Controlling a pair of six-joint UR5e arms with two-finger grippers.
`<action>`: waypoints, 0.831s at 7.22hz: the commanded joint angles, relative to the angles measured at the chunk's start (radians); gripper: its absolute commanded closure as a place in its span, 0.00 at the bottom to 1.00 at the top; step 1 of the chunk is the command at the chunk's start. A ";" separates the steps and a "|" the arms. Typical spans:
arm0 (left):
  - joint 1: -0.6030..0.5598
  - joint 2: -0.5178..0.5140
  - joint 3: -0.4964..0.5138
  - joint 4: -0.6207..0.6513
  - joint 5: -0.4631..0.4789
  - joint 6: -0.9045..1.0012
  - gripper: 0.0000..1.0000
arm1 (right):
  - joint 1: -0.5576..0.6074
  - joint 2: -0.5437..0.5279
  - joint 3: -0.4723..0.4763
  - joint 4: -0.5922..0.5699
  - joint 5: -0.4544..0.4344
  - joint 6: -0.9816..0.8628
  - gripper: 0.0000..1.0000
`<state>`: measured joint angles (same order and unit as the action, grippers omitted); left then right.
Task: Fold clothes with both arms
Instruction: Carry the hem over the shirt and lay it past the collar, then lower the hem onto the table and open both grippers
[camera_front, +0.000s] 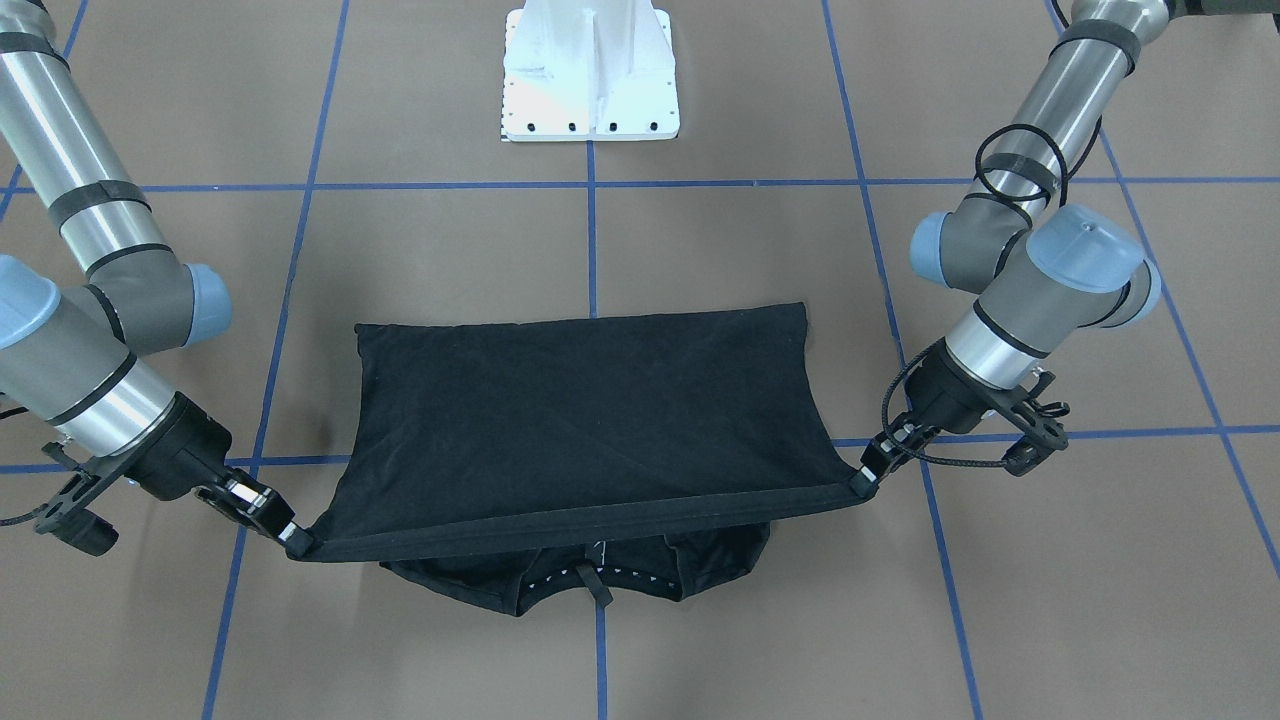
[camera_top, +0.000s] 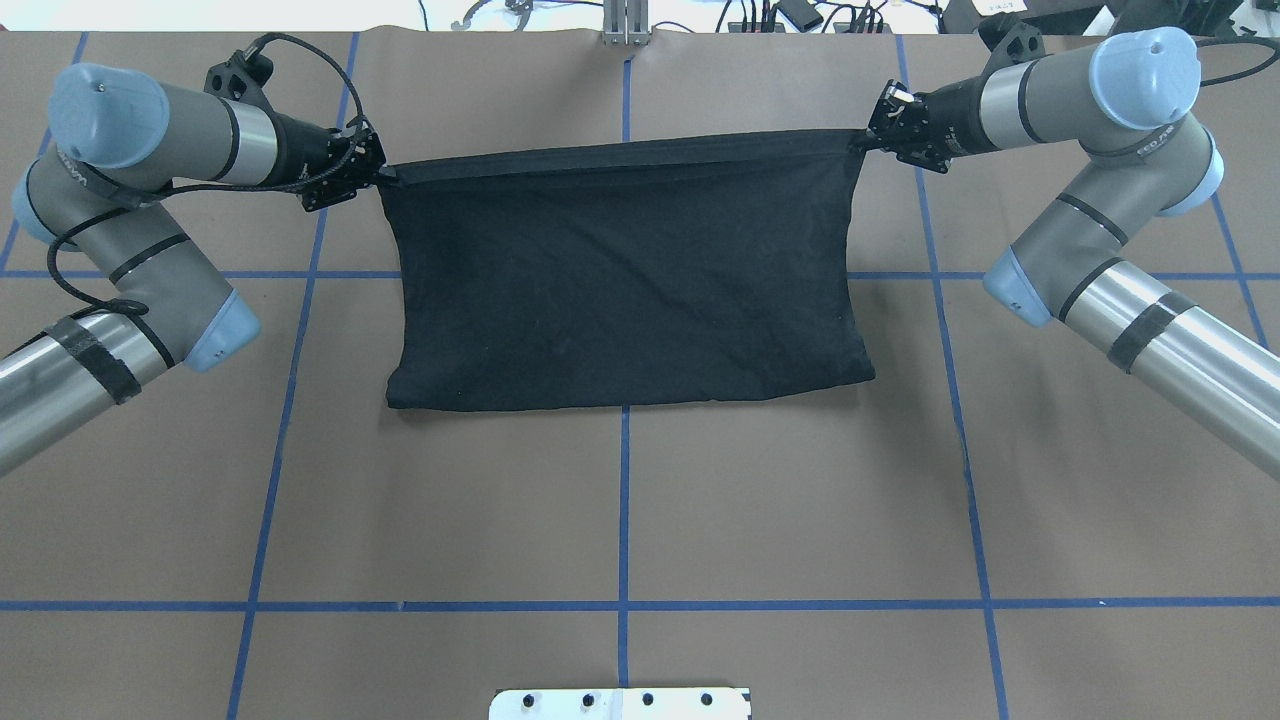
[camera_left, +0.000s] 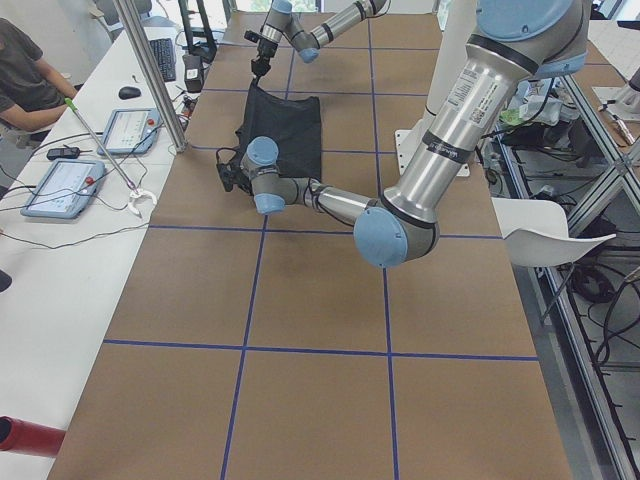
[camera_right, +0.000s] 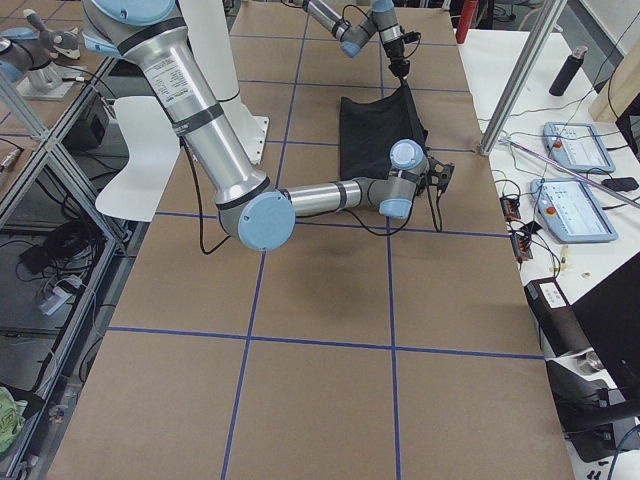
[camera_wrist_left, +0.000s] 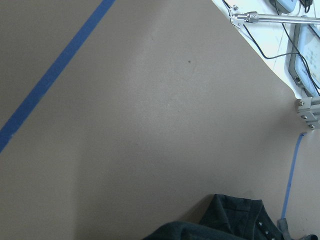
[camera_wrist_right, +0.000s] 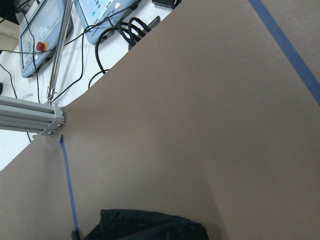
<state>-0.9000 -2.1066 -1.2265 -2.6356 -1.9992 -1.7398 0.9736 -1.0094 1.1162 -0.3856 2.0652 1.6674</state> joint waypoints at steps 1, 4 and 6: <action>0.000 -0.016 -0.001 0.002 0.000 -0.001 1.00 | -0.001 0.029 -0.001 -0.021 -0.004 0.003 1.00; 0.000 -0.055 -0.001 0.005 0.000 -0.014 1.00 | -0.015 0.046 0.001 -0.041 -0.004 0.000 1.00; 0.000 -0.066 -0.001 0.012 0.002 -0.015 1.00 | -0.016 0.040 0.002 -0.038 -0.002 -0.001 1.00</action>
<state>-0.9004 -2.1655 -1.2272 -2.6273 -1.9984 -1.7539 0.9582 -0.9658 1.1169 -0.4255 2.0620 1.6674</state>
